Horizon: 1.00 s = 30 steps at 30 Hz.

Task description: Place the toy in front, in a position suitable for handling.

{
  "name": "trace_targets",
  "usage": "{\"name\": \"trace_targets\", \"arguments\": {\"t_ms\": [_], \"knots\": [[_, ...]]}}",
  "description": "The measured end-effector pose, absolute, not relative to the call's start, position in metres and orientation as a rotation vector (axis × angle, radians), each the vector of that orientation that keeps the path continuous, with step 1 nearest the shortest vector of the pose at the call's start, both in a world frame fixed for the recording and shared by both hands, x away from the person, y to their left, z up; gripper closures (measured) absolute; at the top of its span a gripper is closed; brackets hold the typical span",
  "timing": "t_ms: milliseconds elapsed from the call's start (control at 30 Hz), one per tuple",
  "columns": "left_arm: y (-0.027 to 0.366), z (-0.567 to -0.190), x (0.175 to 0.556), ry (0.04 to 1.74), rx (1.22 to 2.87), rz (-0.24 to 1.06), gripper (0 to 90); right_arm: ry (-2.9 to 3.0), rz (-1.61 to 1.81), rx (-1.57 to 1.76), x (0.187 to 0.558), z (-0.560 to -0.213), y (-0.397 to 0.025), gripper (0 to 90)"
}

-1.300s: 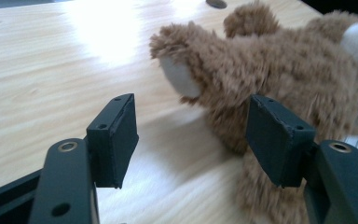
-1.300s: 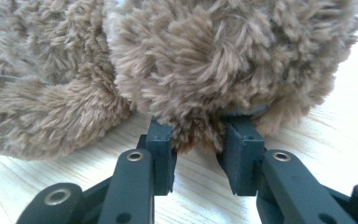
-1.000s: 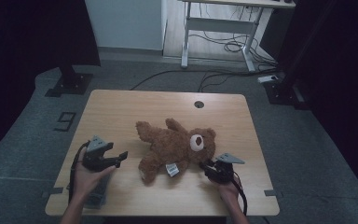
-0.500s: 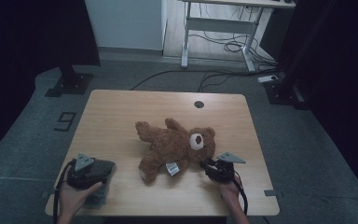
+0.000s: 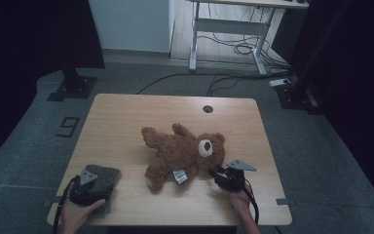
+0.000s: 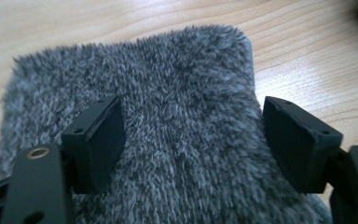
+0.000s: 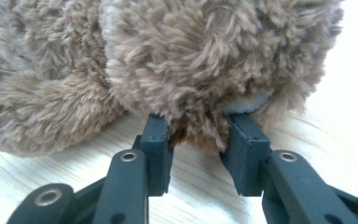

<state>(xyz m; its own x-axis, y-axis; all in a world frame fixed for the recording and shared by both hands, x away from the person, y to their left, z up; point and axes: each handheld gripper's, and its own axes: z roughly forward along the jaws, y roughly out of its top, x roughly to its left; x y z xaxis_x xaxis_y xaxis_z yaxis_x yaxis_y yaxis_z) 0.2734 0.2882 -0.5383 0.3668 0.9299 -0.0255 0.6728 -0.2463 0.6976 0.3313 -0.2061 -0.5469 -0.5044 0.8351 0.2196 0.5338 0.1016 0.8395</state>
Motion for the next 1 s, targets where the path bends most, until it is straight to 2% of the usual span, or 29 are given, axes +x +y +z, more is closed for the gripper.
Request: {"name": "trace_targets", "arguments": {"t_ms": [133,367,467,600,1000], "knots": [[0.294,-0.544,0.273,1.381,1.975,0.538,29.6,2.074,1.359,1.352,0.331,-0.547,-0.206,62.8],[0.301,-0.543,0.271,1.386,1.965,0.581,59.8,2.071,1.361,1.357,0.331,-0.547,-0.206,62.7],[0.302,-0.541,0.271,1.396,1.947,0.556,67.8,2.072,1.364,1.359,0.331,-0.547,-0.206,62.7],[0.301,-0.538,0.270,1.383,1.899,0.519,71.6,2.072,1.366,1.360,0.331,-0.547,-0.206,62.7],[0.277,-0.523,0.273,1.206,1.787,0.390,71.5,2.080,1.375,1.357,0.325,-0.546,-0.208,62.7]]}}
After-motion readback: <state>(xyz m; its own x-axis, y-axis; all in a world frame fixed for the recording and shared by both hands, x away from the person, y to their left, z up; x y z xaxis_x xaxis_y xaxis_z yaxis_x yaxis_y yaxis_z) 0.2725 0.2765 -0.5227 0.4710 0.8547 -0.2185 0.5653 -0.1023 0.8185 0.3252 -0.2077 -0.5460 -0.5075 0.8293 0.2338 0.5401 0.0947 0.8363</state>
